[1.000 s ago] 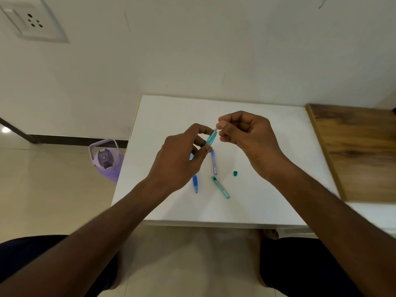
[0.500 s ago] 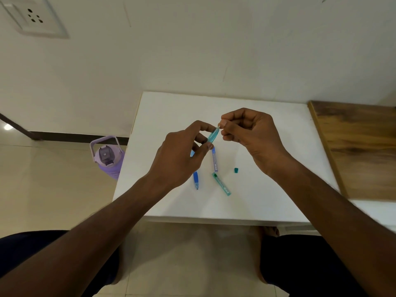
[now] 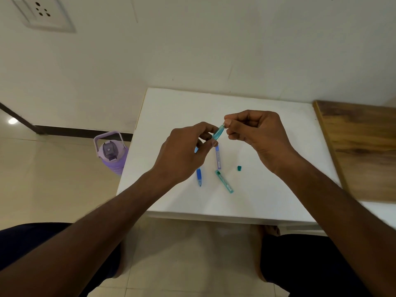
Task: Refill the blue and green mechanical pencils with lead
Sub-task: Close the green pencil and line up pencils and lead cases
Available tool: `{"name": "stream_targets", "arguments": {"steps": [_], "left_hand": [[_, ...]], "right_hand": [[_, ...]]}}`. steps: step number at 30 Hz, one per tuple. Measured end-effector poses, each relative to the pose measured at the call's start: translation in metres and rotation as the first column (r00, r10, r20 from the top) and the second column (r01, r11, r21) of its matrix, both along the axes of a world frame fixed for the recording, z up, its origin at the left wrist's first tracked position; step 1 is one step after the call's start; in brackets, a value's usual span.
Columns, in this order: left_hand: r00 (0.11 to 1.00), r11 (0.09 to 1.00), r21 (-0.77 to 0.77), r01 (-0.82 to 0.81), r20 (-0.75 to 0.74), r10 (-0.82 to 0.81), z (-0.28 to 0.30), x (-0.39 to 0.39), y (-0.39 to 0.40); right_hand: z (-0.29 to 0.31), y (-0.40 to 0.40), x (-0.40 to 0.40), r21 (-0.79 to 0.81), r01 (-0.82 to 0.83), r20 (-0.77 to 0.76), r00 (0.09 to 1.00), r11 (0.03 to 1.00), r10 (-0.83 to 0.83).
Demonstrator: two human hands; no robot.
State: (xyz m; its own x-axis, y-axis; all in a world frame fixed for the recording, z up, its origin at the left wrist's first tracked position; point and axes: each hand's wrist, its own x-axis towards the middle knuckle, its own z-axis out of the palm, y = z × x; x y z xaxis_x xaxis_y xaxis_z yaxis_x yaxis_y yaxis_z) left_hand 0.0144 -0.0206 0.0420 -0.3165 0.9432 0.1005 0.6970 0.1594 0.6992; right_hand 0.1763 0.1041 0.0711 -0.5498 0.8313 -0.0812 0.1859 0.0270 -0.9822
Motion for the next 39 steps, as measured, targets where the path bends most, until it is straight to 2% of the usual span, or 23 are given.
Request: {"name": "stream_targets", "arguments": {"steps": [12, 19, 21, 25, 27, 29, 31, 33, 34, 36, 39], "left_hand": [[0.998, 0.998, 0.037, 0.045, -0.035, -0.043, -0.005, -0.003, -0.001], [0.999, 0.999, 0.04, 0.026, 0.018, -0.027, -0.003, -0.003, -0.001], [0.997, 0.999, 0.033, 0.014, 0.076, -0.017, 0.0, -0.002, 0.0], [0.951, 0.998, -0.041, -0.043, 0.304, 0.054, 0.001, -0.003, 0.003], [0.921, 0.99, -0.083, -0.114, 0.364, 0.137, -0.003, -0.009, 0.001], [0.905, 0.972, -0.144, -0.188, 0.358, 0.229, -0.007, -0.017, -0.003], [0.899, 0.948, -0.202, -0.247, 0.316, 0.302, -0.013, -0.026, -0.005], [0.891, 0.926, -0.26, -0.276, 0.293, 0.347, -0.019, -0.031, -0.006], [0.891, 0.915, -0.289, -0.283, 0.274, 0.362, -0.022, -0.034, -0.006], [0.901, 0.891, -0.343, -0.299, 0.205, 0.382, -0.028, -0.036, -0.007], [0.912, 0.861, -0.399, -0.317, 0.12, 0.391, -0.036, -0.039, -0.008]], "right_hand": [[0.0, 0.005, 0.004, -0.011, -0.045, 0.09, 0.995, 0.999, 0.046], [0.0, 0.0, 0.0, -0.082, -0.049, 0.046, 0.998, 0.995, 0.052], [0.0, 0.0, -0.001, -0.077, -0.032, 0.039, 0.999, 0.997, 0.035], [0.0, -0.005, -0.006, -0.059, -0.026, 0.048, 0.998, 0.998, 0.029], [-0.001, -0.001, -0.002, -0.026, -0.034, 0.122, 0.992, 0.999, 0.037], [-0.004, 0.009, 0.007, 0.146, -0.1, 0.357, 0.933, 0.984, 0.042], [-0.011, 0.016, 0.017, 0.281, -0.277, 0.665, 0.747, 0.919, 0.022], [-0.022, 0.018, 0.024, 0.218, -0.4, 0.836, 0.547, 0.89, 0.041], [-0.028, 0.017, 0.025, 0.166, -0.414, 0.87, 0.489, 0.895, 0.065], [-0.034, 0.015, 0.024, 0.128, -0.398, 0.877, 0.473, 0.909, 0.083], [-0.04, 0.01, 0.02, 0.159, -0.38, 0.876, 0.48, 0.911, 0.047]]}}
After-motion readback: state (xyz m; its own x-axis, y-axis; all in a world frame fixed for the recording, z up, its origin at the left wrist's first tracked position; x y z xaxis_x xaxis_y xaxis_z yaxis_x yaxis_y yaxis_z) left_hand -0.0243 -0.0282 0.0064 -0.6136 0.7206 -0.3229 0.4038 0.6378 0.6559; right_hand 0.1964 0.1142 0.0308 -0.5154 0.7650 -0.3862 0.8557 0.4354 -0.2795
